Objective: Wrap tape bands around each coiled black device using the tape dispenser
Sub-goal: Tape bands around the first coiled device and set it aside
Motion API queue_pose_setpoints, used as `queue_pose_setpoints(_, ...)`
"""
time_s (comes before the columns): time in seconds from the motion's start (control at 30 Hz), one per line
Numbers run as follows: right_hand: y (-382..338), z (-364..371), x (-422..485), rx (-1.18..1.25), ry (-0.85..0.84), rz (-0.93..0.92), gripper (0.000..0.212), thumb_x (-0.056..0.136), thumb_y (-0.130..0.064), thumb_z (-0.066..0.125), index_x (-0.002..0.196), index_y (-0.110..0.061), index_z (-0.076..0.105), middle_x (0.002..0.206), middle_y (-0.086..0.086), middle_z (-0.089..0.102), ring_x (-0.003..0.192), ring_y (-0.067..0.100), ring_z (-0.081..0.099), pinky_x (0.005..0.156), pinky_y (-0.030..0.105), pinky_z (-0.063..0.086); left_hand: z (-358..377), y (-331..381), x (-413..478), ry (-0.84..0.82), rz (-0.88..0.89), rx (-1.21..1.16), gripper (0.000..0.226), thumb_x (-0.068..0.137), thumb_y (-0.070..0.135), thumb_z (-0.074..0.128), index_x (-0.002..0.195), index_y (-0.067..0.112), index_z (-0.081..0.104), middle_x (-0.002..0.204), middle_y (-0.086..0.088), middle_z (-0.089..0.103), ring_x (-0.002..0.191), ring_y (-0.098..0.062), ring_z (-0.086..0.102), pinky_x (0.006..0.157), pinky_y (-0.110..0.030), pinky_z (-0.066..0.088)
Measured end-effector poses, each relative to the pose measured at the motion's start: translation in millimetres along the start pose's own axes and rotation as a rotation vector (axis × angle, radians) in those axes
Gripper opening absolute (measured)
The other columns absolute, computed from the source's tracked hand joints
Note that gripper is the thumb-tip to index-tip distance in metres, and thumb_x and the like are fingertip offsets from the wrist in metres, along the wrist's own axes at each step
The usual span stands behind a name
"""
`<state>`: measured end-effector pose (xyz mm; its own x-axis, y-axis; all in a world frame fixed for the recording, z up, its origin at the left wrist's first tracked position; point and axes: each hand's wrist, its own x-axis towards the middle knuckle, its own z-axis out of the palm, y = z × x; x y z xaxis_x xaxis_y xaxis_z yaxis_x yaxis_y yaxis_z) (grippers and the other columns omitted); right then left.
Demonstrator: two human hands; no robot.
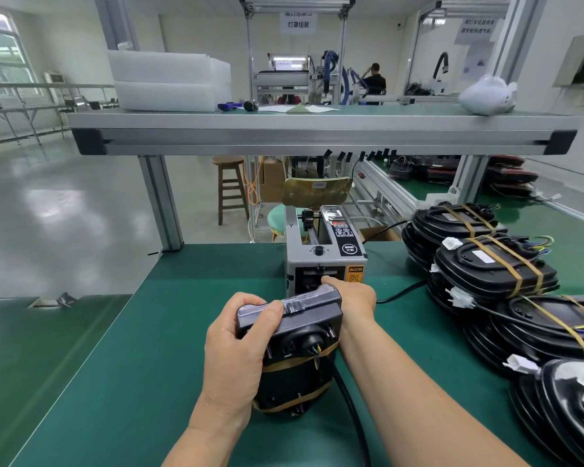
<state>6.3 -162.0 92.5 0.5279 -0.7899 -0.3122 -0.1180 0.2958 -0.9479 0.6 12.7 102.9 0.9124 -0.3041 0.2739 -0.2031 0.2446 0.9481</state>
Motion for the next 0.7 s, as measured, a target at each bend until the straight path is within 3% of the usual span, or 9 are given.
queue_pose_setpoints(0.17, -7.8, 8.0, -6.8, 0.039, 0.081, 0.035, 0.024, 0.083, -0.007, 0.069, 0.065, -0.011, 0.054, 0.062, 0.002, 0.057, 0.05, 0.015, 0.05, 0.047, 0.023, 0.042, -3.9, -2.2, 2.1, 0.05, 0.013, -0.017, 0.02, 0.073, 0.032, 0.07, 0.071, 0.014, 0.061, 0.066, 0.004, 0.059, 0.06, -0.008, 0.054, 0.054, -0.013, 0.043)
queue_pose_setpoints(0.27, -11.1, 12.4, -6.6, -0.034, 0.172, 0.03, 0.029, 0.082, -0.011, 0.068, 0.058, -0.01, 0.052, 0.057, 0.0, 0.056, 0.057, 0.019, 0.052, 0.058, 0.025, 0.041, -7.1, -4.8, 1.4, 0.071, 0.011, -0.029, 0.024, 0.071, 0.035, 0.072, 0.073, 0.013, 0.062, 0.068, 0.002, 0.061, 0.062, -0.008, 0.054, 0.055, -0.012, 0.044)
queue_pose_setpoints(0.4, -6.5, 7.9, -5.2, -0.03, 0.147, 0.034, 0.033, 0.085, -0.011, 0.065, 0.055, -0.012, 0.051, 0.029, -0.01, 0.043, 0.03, 0.005, 0.043, 0.03, 0.015, 0.03, -8.0, -5.3, 0.7, 0.059, 0.015, -0.022, 0.029, 0.066, 0.042, 0.074, 0.074, 0.016, 0.063, 0.07, 0.001, 0.063, 0.063, -0.007, 0.056, 0.057, -0.011, 0.044)
queue_pose_setpoints(0.53, 3.3, 6.5, -6.7, 0.051, 0.088, 0.074, 0.036, 0.089, -0.005, 0.065, 0.055, -0.013, 0.056, 0.034, -0.01, 0.048, 0.033, 0.006, 0.047, 0.035, 0.015, 0.038, -8.7, -4.7, 1.4, 0.051, 0.021, -0.032, 0.018, 0.072, 0.031, 0.071, 0.072, 0.016, 0.063, 0.067, 0.003, 0.063, 0.06, -0.006, 0.056, 0.055, -0.01, 0.044)
queue_pose_setpoints(0.63, 1.0, 8.4, -10.2, 0.136, 0.098, 0.143, 0.052, 0.089, -0.005, 0.069, 0.039, -0.011, 0.056, 0.029, -0.007, 0.047, 0.026, 0.006, 0.042, 0.032, 0.012, 0.033, -11.1, -4.5, 1.4, 0.045, 0.02, -0.038, 0.018, 0.072, 0.032, 0.071, 0.073, 0.016, 0.063, 0.068, 0.002, 0.063, 0.061, -0.006, 0.057, 0.055, -0.011, 0.045)
queue_pose_setpoints(0.7, -1.6, 11.3, -10.4, 0.189, 0.091, 0.148, 0.045, 0.089, -0.006, 0.071, 0.048, -0.006, 0.054, 0.028, -0.006, 0.047, 0.028, 0.008, 0.046, 0.038, 0.012, 0.041, -12.7, -5.6, 1.4, 0.042, 0.029, -0.023, 0.019, 0.072, 0.034, 0.071, 0.073, 0.016, 0.064, 0.069, 0.001, 0.062, 0.063, -0.007, 0.056, 0.056, -0.011, 0.044)
